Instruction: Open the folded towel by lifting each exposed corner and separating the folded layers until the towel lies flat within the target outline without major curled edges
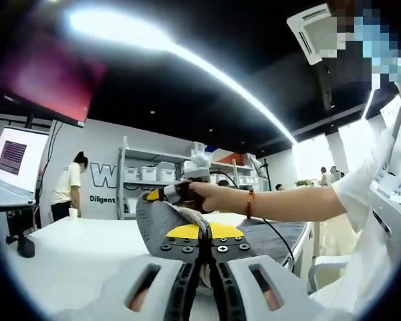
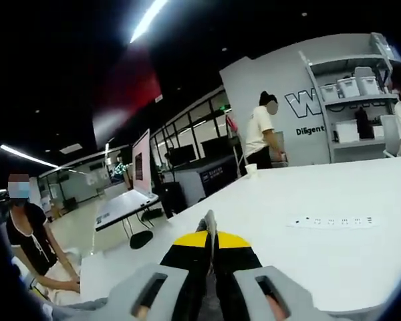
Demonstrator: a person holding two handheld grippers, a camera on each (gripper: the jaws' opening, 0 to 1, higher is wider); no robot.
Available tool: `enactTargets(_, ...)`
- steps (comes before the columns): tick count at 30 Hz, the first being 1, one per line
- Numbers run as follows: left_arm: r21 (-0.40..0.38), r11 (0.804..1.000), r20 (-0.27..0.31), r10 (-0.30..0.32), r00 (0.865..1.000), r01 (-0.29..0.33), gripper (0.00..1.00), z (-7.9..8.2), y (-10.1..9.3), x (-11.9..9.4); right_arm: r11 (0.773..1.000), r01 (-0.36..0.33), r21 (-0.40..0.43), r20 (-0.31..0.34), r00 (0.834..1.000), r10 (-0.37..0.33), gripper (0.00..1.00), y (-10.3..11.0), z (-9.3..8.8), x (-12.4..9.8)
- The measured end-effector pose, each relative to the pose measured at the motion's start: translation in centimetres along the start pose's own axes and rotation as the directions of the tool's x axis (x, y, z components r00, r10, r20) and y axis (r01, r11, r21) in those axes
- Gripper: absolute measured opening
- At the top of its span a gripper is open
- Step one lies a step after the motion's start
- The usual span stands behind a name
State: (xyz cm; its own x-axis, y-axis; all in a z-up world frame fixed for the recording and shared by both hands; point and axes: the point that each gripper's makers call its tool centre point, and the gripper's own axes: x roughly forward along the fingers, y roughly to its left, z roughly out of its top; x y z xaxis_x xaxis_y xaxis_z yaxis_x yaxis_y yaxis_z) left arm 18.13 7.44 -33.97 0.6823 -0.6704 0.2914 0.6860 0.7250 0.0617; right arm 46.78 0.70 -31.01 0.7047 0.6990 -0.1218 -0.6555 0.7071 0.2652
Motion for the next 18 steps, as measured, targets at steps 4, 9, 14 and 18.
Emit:
enactTargets(4,0.008,1.000,-0.018,0.018,1.000,-0.018,0.00,-0.4,0.4,-0.5,1.000,-0.005,0.014,-0.008,1.000,0.005,0.00,0.3,-0.5,0.5)
enactTargets(9,0.007,1.000,-0.028,0.030,0.999,-0.030,0.00,-0.8,0.6,-0.8,1.000,-0.005,-0.003,-0.007,1.000,0.005,0.00,0.5,-0.6,1.2)
enactTargets(14,0.012,0.999,-0.046,0.042,0.998,-0.041,0.00,-1.2,0.9,-1.0,1.000,-0.008,0.005,-0.024,1.000,0.008,0.00,0.2,-0.9,1.7)
enactTargets(18,0.016,0.999,-0.055,0.049,0.997,-0.048,0.00,-1.4,1.1,-1.1,1.000,-0.007,0.013,-0.026,1.000,0.007,0.00,0.0,-0.9,1.9)
